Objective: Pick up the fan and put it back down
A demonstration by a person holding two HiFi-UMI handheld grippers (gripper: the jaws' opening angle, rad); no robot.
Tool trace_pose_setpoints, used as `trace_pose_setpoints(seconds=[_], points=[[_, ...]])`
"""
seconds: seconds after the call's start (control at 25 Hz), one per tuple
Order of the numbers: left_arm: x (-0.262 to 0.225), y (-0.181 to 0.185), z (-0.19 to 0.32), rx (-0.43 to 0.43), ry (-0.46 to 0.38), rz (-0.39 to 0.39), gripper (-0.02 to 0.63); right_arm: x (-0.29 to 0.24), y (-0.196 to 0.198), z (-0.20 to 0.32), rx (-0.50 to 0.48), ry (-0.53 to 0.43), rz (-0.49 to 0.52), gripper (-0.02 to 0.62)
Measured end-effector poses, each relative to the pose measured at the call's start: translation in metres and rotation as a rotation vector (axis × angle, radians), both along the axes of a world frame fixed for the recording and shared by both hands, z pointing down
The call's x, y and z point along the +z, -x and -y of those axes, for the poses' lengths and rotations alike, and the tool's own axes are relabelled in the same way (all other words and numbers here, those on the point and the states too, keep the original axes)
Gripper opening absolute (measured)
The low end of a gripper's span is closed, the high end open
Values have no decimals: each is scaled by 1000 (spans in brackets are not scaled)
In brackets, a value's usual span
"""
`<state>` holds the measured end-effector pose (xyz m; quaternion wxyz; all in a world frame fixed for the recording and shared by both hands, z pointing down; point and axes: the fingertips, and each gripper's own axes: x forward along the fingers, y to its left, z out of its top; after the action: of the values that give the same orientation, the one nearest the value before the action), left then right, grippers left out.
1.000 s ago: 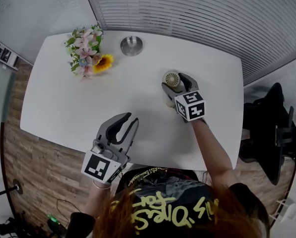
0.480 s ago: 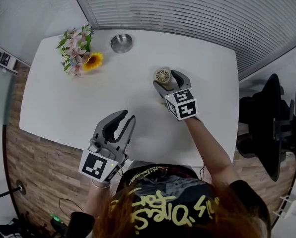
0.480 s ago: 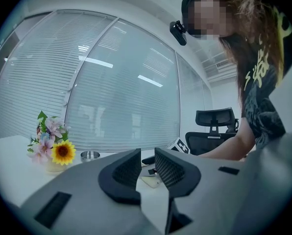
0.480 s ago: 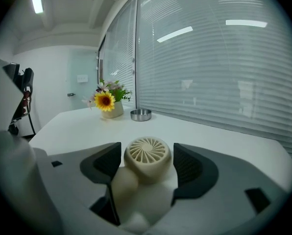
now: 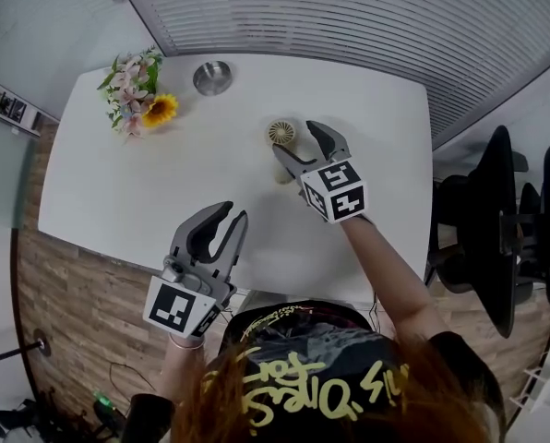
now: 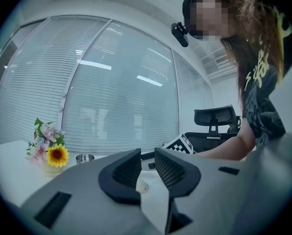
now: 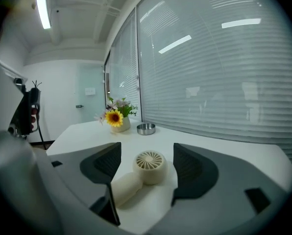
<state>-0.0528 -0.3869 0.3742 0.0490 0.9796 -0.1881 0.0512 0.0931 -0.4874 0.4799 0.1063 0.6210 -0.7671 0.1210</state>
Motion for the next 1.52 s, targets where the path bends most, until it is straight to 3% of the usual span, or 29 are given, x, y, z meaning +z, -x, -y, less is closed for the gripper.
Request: trace_pose_setpoints(seconds=[0.36,0.8,1.04,1.16,1.52], points=[[-13,-27,-21,-12,-40,-34,74,-74,-10,-57,-49,-217,-58,316],[-33,-63,-60,-11,-82,-76,74,-137,-29,-153,-125,-398,-47,314],[-48,-81,-81,0,-98,-138,74,-149,-49,-203,-129,-436,-11,314],[-40,-86,-90,-10,-90,-90,74,-146,-61,-219,-116,-431,3,314],[-44,-98,-110,-31,-96,-105,74,-146,-84,-248,-113,-422,11,314]])
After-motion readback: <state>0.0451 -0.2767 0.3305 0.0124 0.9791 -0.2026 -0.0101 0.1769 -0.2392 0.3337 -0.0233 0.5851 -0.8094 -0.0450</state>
